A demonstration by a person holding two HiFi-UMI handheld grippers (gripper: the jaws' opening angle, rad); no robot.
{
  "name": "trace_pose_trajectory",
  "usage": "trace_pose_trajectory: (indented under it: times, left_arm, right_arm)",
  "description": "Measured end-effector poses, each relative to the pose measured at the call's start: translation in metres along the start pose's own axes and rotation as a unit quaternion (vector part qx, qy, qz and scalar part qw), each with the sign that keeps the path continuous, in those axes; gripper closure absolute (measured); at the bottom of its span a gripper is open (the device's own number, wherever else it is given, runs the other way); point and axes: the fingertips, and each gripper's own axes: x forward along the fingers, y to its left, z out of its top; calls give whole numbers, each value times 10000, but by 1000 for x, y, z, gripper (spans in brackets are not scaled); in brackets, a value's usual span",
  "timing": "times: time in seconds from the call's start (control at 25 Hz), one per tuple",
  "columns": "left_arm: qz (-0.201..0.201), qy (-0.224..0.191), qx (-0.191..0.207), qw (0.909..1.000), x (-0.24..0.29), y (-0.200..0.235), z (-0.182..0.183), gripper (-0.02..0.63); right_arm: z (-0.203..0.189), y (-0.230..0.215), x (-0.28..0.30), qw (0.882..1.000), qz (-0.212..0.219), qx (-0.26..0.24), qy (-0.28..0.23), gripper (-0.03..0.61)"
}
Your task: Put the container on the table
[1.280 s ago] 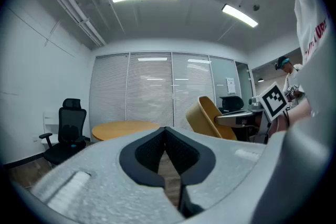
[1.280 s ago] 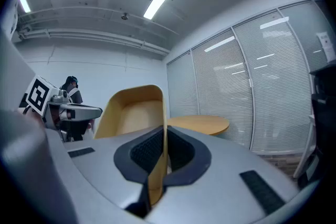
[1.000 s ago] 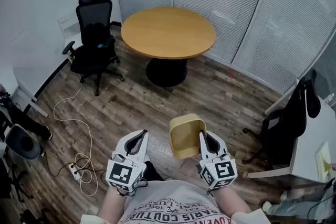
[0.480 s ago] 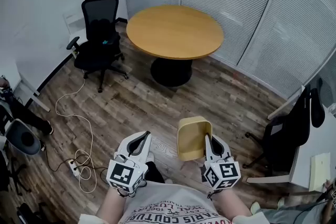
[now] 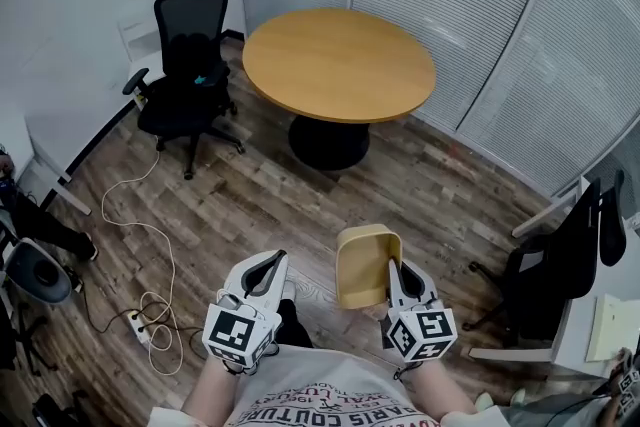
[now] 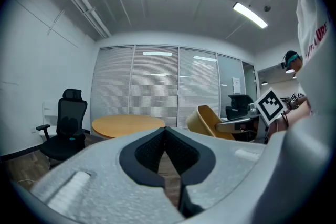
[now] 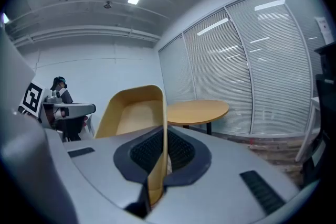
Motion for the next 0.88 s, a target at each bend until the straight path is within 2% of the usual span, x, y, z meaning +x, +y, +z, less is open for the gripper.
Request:
trace_pose_trajectory:
  times: [0.32,0.64,0.88]
  left_arm:
    - [-232,-15,-161,9996,73,92,15,617]
    - [-423,-108,-75,9990,134,197,36,615]
    - [-436,-36,-72,9990,164,249,39,615]
  right_arm:
    - [30,4,103,9997,-210,10,139,563]
    - [76,18,215,9990,-433,-1,-61,563]
    - [91,20,268,9985,-539,44,-55,563]
